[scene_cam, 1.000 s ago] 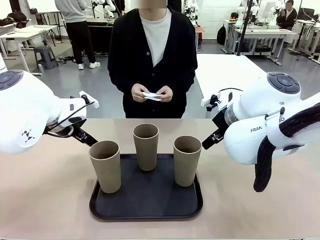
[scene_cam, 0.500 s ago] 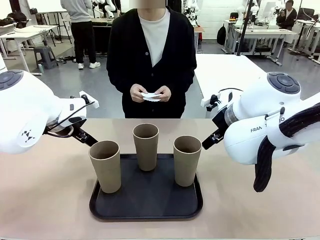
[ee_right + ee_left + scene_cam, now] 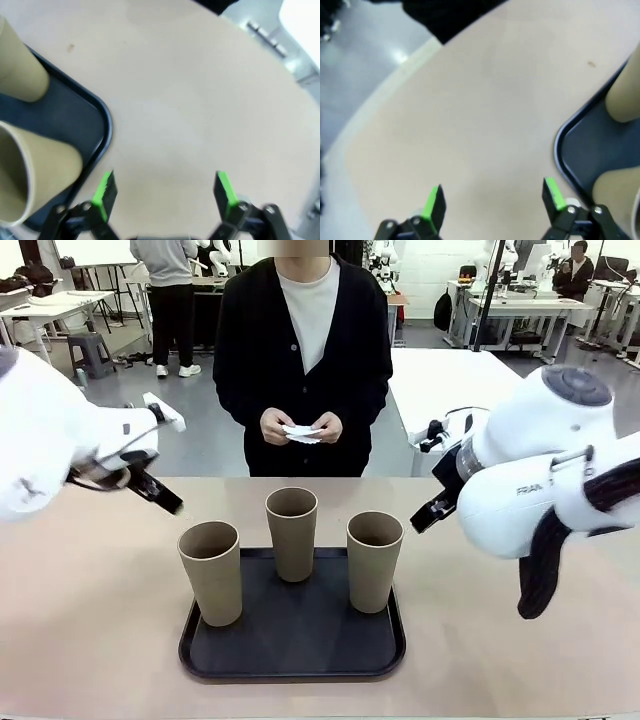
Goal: Place coasters on the table and set cups on them.
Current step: Pick up one Reusable plastic cup and place it on a coaster set by the human.
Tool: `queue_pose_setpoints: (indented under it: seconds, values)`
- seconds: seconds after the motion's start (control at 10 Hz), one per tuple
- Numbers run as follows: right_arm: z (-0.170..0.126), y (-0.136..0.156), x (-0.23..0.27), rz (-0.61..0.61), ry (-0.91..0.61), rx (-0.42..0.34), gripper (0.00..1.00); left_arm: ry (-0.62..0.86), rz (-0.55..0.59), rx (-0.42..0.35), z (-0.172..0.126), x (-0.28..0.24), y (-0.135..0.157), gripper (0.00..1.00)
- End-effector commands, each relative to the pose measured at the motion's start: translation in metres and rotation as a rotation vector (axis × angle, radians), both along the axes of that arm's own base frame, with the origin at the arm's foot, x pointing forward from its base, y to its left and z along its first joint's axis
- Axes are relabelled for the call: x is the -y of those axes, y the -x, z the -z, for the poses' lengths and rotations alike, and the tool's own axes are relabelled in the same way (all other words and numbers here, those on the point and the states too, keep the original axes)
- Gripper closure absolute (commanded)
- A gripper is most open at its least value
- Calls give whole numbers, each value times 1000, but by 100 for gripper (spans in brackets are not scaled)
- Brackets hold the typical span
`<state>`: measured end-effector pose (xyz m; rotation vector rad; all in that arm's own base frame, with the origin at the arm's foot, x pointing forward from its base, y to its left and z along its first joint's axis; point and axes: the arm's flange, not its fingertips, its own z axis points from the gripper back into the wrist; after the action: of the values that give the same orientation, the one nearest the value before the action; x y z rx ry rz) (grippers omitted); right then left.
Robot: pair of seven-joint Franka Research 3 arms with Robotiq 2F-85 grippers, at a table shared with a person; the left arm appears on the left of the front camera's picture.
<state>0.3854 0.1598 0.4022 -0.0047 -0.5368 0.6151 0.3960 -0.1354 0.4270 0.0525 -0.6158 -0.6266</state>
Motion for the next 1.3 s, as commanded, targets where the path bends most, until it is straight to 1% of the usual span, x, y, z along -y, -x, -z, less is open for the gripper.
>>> queue_pose_setpoints:
  seconds: [0.0,0.1,0.2,0.3,0.4,0.5,0.6,0.7,0.8,0.9,1.0,1.1,1.2]
  values:
    - [-39,56,3,78,71,-89,0,-82,-14,-36,-36,-13,66,0]
    - [-50,82,7,118,55,-127,0,-76,-3,-84,-46,-16,86,0]
    - [-52,108,12,158,79,-179,0,-59,7,-165,-46,-17,102,0]
    - [-45,132,19,205,98,-228,0,-27,15,-236,-44,-17,116,0]
    - [-34,152,25,227,94,-270,0,8,15,-285,-39,-19,135,0]
    - [-30,158,27,213,74,-248,0,42,2,-317,-32,-21,144,0]
    - [-17,144,34,235,300,-128,0,-22,-49,-279,-24,-23,143,0]
    - [-80,111,7,209,124,-254,0,-16,26,-287,-73,2,101,0]
    - [-82,114,6,208,178,-225,0,-16,26,-287,-73,2,101,0]
    - [-63,86,29,175,-128,-327,0,-13,17,-304,-75,-1,105,0]
    - [-68,73,55,64,-605,-419,0,318,62,-311,-81,-30,98,0]
    - [-83,72,90,56,-909,-396,0,623,46,-298,-92,-66,104,0]
    - [-94,77,125,142,-1102,-399,0,832,13,-330,-98,-100,106,0]
